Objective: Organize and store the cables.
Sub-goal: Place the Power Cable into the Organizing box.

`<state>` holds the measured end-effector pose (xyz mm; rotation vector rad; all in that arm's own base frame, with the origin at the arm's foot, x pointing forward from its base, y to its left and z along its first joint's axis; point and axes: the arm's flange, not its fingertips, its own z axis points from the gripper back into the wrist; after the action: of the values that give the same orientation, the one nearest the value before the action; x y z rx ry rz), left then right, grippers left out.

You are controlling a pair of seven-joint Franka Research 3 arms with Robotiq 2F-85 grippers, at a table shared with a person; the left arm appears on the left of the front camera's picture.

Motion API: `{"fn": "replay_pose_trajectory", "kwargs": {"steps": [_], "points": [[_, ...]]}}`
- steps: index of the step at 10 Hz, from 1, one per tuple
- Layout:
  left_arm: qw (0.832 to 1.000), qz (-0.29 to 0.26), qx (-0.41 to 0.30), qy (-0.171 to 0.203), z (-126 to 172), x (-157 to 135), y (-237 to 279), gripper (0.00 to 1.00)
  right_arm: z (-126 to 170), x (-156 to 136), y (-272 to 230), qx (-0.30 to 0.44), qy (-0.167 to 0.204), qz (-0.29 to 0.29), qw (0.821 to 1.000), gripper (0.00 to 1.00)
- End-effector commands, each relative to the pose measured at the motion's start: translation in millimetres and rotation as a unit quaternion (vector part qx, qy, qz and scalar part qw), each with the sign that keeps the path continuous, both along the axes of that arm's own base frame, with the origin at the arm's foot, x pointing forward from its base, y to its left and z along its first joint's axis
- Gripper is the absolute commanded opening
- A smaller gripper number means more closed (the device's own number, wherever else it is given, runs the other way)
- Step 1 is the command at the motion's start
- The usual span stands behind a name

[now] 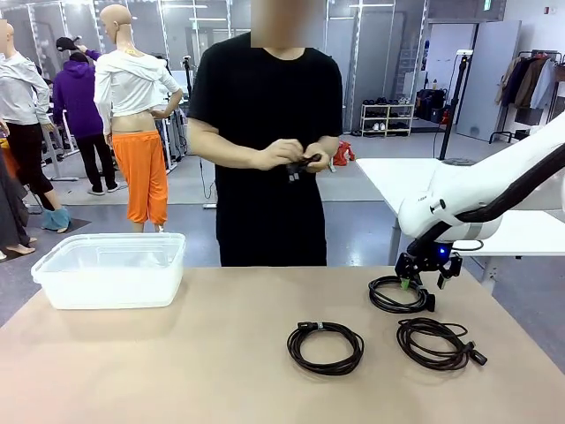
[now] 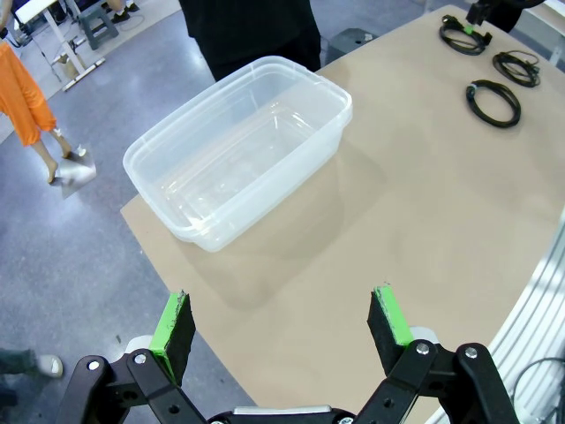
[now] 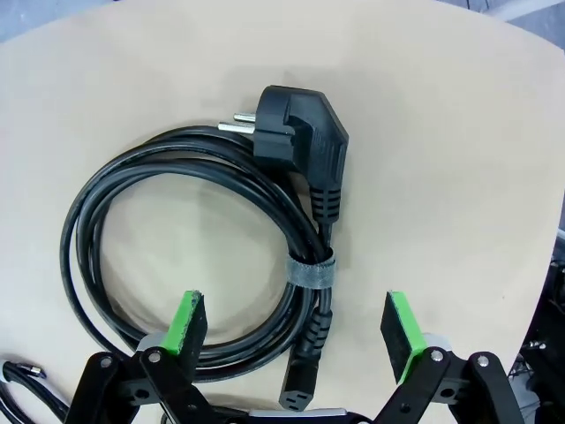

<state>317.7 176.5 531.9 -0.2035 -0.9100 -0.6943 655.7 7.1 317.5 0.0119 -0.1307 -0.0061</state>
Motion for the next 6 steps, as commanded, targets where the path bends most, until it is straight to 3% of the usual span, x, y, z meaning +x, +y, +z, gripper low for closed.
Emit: {"fn": "replay_pose_trajectory", "kwargs": {"steps": [1,3,4,5,6], "points": [[1.000,-0.009,0.000,-0.004,0.7,0.0,1.1,1.00,-3.9,16.2,3.7,-0.007,0.015,-0.019,1.000,1.00],[1.000,-0.009,0.000,-0.004,0.7,0.0,1.1,1.00,-10.7,23.3,2.6,-0.003,0.024,-0.018,1.000,1.00],[1.000,-0.009,0.000,-0.004,0.7,0.0,1.1,1.00,-13.7,26.0,1.5,-0.002,0.029,-0.015,0.999,0.90],[1.000,-0.009,0.000,-0.004,0.7,0.0,1.1,1.00,-14.1,26.5,0.6,-0.002,0.031,-0.017,0.999,0.71],[1.000,-0.009,0.000,-0.004,0.7,0.0,1.1,1.00,-12.6,24.8,0.1,-0.002,0.036,-0.017,0.999,0.32]]}}
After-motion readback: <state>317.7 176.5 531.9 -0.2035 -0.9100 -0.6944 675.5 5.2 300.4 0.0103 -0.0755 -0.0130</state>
